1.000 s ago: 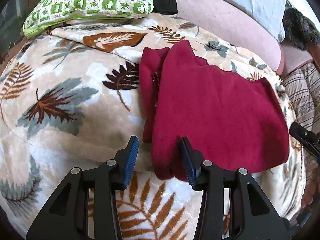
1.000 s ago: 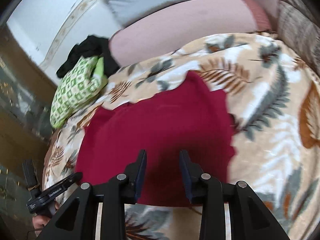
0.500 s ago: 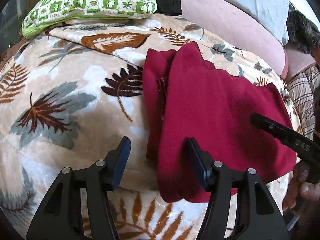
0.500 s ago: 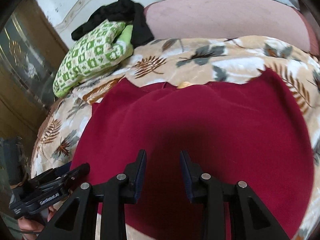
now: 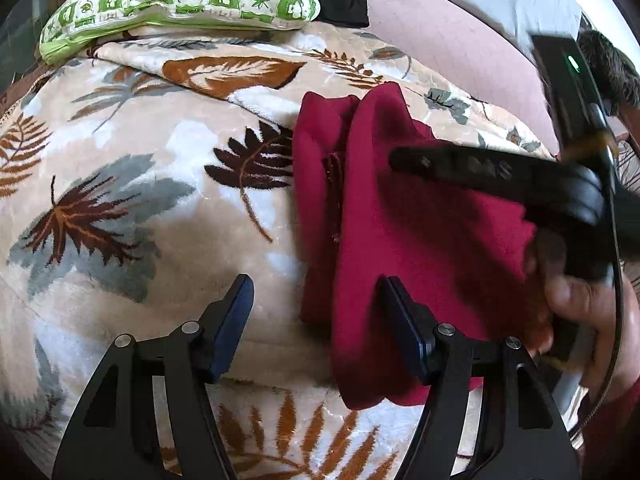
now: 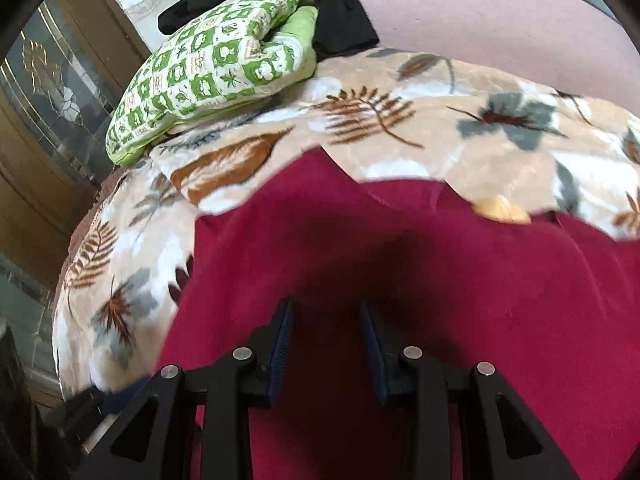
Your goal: Fold small clothes
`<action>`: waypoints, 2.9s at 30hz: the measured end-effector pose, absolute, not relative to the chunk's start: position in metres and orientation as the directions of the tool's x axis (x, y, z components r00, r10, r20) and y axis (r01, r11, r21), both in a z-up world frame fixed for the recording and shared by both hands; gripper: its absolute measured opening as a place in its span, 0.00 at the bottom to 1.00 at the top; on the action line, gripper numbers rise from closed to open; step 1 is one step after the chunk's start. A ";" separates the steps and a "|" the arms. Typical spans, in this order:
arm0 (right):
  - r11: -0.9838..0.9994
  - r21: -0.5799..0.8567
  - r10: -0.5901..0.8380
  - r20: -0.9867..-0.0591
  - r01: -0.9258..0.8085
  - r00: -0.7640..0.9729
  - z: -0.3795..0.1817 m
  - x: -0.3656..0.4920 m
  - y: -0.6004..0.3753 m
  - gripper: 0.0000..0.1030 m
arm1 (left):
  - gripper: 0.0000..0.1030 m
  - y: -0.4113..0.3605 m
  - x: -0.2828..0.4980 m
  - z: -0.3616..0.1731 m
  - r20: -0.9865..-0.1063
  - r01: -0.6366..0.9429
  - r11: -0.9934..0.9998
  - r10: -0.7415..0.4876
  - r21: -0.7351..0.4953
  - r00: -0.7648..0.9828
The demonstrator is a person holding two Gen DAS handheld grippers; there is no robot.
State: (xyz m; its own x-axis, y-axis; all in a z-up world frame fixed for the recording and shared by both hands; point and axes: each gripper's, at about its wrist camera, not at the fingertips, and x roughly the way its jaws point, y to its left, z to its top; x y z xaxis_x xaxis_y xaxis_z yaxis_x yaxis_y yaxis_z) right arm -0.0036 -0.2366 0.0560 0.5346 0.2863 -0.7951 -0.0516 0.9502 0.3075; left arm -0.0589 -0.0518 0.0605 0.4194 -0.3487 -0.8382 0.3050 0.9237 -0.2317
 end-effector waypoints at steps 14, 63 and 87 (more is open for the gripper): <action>0.985 0.129 0.170 -0.856 -0.117 0.488 0.065 0.036 -0.203 0.37 | 0.69 -0.048 -0.054 0.057 -0.841 0.280 0.922 -0.364 -0.266 0.401; 0.855 0.516 0.463 -0.711 -0.055 0.529 0.080 0.016 -0.241 0.14 | 0.71 -0.051 -0.039 0.046 -0.786 0.282 0.861 -0.504 -0.424 0.358; 0.968 0.154 0.208 -0.934 -0.200 0.290 0.054 0.063 -0.157 0.65 | 0.51 -0.052 -0.049 0.043 -0.780 0.303 0.864 -0.497 -0.403 0.379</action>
State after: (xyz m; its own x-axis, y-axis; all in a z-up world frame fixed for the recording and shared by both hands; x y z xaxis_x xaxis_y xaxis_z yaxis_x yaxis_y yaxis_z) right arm 0.0628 -0.1570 0.0537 0.2897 0.2082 -0.9342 -0.2000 0.9677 0.1537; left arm -0.0486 -0.0520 0.0432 0.3792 -0.4972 -0.7804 0.3031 0.8636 -0.4030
